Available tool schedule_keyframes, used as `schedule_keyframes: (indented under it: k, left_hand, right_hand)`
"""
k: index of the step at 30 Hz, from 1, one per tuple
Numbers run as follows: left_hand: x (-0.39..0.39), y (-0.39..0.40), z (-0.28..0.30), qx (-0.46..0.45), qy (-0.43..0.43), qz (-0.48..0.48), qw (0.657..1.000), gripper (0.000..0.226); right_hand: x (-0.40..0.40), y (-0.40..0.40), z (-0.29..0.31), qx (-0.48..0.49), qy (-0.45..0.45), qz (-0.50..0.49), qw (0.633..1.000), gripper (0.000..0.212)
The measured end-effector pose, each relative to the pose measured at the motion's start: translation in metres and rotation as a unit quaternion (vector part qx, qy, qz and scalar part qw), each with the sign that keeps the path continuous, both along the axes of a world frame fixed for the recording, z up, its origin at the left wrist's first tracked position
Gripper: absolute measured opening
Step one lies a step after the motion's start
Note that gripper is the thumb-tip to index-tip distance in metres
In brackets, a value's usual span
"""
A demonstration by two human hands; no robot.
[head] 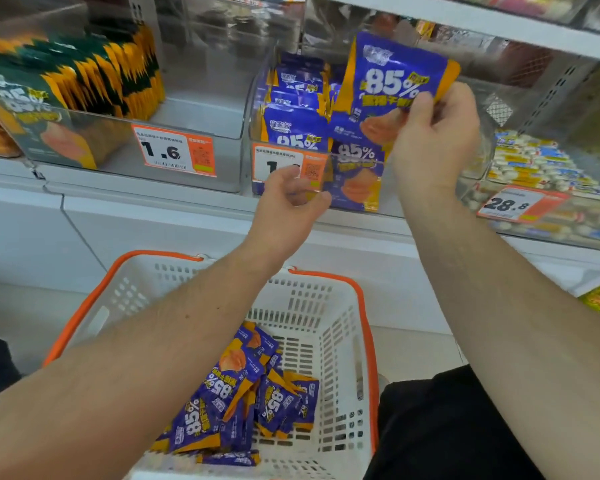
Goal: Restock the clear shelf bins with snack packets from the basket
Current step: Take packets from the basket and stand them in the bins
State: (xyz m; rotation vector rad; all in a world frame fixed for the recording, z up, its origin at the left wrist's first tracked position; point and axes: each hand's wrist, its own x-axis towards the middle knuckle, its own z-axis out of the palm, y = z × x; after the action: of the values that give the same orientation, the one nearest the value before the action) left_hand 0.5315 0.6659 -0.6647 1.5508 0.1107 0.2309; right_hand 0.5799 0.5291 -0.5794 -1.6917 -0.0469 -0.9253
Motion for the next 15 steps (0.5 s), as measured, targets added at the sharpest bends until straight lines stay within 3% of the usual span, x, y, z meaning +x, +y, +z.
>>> schedule_keyframes:
  k: [4, 8, 12, 15]
  left_hand:
    - [-0.003, 0.001, -0.007, 0.025, 0.029, -0.015, 0.999, 0.045]
    - [-0.006, 0.004, -0.017, 0.041, 0.06, -0.018, 0.997, 0.045]
    - [-0.01, 0.007, -0.026, 0.055, 0.087, -0.024, 0.994, 0.046]
    - [-0.012, 0.009, -0.031, 0.064, 0.097, -0.032, 0.993, 0.045]
  right_hand:
    - [0.014, -0.008, -0.003, 0.005, 0.047, -0.033, 0.998, 0.028]
    - [0.033, -0.01, -0.018, -0.119, 0.166, -0.068, 0.977, 0.036]
    - [0.042, -0.004, -0.021, -0.287, 0.311, -0.103, 0.9, 0.017]
    - [0.041, -0.005, -0.017, -0.332, 0.39, -0.125, 0.85, 0.036]
